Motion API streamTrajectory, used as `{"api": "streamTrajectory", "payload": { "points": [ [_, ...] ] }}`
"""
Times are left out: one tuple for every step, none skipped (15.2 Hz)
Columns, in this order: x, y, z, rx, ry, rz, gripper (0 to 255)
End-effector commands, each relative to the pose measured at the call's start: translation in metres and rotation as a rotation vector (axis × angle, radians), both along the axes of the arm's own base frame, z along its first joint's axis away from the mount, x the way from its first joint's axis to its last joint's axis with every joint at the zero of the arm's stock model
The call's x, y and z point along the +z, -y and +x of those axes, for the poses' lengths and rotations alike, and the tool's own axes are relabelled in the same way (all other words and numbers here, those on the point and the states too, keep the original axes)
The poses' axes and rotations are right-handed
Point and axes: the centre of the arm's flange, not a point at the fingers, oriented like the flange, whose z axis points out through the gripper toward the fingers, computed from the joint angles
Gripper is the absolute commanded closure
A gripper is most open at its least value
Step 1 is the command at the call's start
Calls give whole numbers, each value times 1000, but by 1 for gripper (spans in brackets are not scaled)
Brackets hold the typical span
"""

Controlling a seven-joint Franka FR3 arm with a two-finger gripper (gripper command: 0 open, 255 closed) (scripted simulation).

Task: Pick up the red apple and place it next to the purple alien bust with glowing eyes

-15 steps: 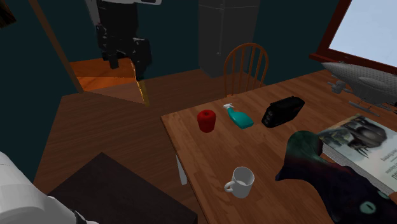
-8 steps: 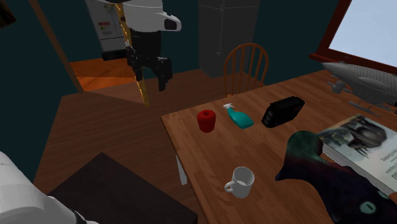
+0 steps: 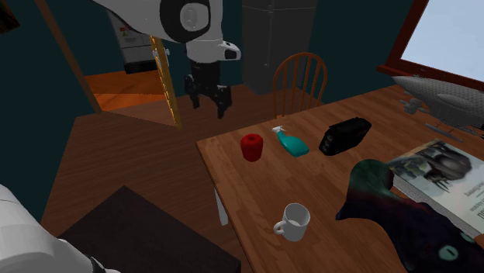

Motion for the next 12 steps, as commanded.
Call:
{"api": "streamTrajectory", "payload": {
  "points": [
    [-19,2,19,-3,7,-10,0],
    [-27,3,28,-4,10,-16,0],
    [-36,3,38,-5,13,-21,0],
    [-44,4,48,-7,16,-26,0],
    [-52,5,57,-8,19,-31,0],
    [-61,6,67,-10,22,-36,0],
    [-69,7,77,-11,24,-41,0],
    [-77,8,86,-12,27,-47,0],
    [-85,9,96,-14,30,-52,0],
    [-93,10,106,-15,33,-57,0],
    [-101,11,116,-17,36,-62,0],
    [-109,13,126,-18,39,-67,0]
  ]
}}
